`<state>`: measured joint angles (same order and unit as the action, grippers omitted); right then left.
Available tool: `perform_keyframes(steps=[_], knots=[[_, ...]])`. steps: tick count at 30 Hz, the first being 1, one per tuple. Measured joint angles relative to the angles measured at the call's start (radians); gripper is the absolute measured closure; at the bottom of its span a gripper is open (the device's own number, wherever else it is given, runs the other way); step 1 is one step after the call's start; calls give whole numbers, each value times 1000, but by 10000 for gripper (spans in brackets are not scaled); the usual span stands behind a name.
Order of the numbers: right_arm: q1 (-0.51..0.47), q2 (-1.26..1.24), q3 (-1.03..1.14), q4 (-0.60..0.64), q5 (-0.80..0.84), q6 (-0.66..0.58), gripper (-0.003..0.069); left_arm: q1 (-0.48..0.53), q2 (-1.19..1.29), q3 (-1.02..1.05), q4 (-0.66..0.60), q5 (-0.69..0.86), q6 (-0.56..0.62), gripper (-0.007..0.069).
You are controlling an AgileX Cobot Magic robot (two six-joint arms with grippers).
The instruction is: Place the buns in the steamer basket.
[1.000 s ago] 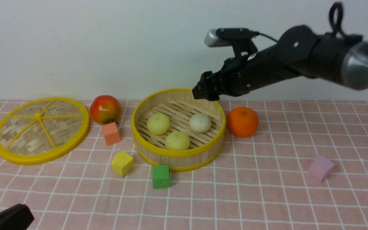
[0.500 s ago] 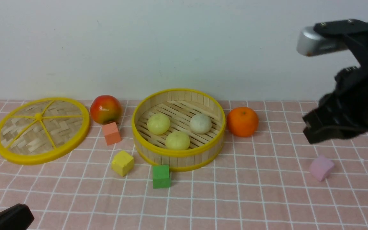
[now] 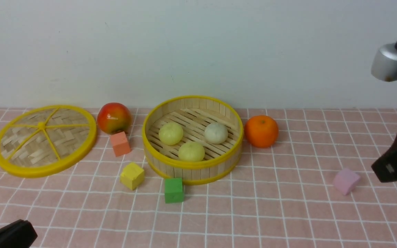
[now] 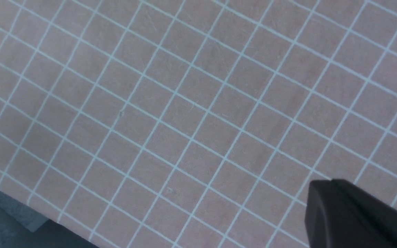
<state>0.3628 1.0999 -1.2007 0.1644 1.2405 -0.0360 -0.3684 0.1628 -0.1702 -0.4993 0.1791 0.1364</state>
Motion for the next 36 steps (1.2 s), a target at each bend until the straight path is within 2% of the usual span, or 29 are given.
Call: perform_keyframes(steps=[2,5,6,7,8,10,13,16,20,36], knots=[[-39,-101,95,-25,-100,-13,670,0,0,1,0,0,0,562],[-130,-314,354,-44,-392,-34,669,0,0,1,0,0,0,557],[-136,-331,375,-44,-392,-36,669,0,0,1,0,0,0,557],[-184,-469,570,-45,-562,-39,669,0,0,1,0,0,0,555],[-189,-487,570,-45,-580,-40,669,0,0,1,0,0,0,554],[-250,-697,842,-49,-757,-43,669,0,0,1,0,0,0,552],[-300,-915,1093,-49,-885,-44,669,0,0,1,0,0,0,550],[-316,-1023,1209,-45,-902,-44,669,0,0,1,0,0,0,545],[-322,-1103,1218,-45,-861,-44,669,0,0,1,0,1,0,539],[-322,-1109,1216,-44,-851,-44,665,0,0,1,0,3,0,522]])
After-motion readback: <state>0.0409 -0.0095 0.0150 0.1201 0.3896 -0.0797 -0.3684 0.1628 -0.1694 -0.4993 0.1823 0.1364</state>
